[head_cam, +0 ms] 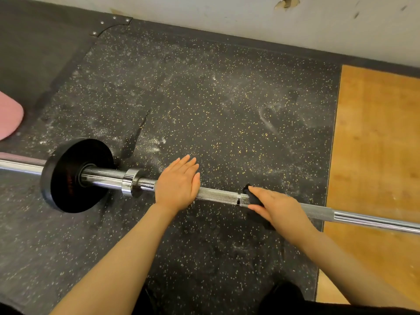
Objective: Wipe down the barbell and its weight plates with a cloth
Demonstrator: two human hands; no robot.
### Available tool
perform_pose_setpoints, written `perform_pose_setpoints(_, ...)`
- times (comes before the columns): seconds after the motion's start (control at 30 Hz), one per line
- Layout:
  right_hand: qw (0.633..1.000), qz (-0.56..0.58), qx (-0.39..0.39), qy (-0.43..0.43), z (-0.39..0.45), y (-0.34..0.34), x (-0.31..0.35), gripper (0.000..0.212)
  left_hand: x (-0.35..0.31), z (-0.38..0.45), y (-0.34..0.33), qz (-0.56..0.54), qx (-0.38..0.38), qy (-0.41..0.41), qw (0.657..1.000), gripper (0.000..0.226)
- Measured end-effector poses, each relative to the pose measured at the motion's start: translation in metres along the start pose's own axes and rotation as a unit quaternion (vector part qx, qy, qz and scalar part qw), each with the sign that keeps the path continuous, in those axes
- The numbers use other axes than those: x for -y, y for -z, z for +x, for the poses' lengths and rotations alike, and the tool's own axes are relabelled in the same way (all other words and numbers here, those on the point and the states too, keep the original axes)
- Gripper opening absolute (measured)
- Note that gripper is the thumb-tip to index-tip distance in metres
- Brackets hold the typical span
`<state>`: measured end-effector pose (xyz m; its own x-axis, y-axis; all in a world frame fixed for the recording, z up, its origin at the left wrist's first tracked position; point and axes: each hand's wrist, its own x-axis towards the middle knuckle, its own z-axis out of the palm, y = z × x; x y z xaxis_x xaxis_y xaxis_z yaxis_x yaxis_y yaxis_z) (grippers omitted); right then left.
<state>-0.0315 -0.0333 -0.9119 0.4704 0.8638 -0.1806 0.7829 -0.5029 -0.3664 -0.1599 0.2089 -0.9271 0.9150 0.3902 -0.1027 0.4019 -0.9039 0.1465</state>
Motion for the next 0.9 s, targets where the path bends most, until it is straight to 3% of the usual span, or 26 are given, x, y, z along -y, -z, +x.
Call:
perform_pose_setpoints(0.2, 0.998, 0.042, -0.018, -0.046, 0.01, 0.036, 0.006, 0.042, 0.002, 0.017, 0.001, 0.007, 0.013, 0.0, 1.0, 0.071)
perform_pose_setpoints(0.33, 0.987, 0.106, -0.108, -0.06, 0.024, 0.068, 0.01, 0.036, 0.002, 0.027, 0.002, 0.0, 0.008, 0.0, 1.0, 0.071)
perform_pose_setpoints(0.47, 0.971, 0.099, -0.207, -0.066, 0.04, 0.079, 0.01, 0.036, 0.002, 0.035, 0.004, 0.007, 0.008, 0.0, 1.0, 0.069)
perform_pose_setpoints(0.63, 0.99, -0.017, -0.132, -0.05, 0.036, 0.039, 0.013, 0.041, 0.004, 0.041, 0.004, 0.004, 0.0, 0.0, 1.0, 0.063)
perform_pose_setpoints(0.77, 0.994, 0.028, -0.109, -0.012, 0.015, 0.016, 0.012, 0.06, 0.006, 0.044, 0.003, 0.004, -0.005, 0.0, 1.0, 0.06)
perform_pose_setpoints(0.9, 0.993, 0.034, -0.114, -0.006, 0.013, 0.015, 0.007, 0.052, 0.006, 0.045, 0.001, 0.004, -0.007, -0.007, 1.0, 0.06)
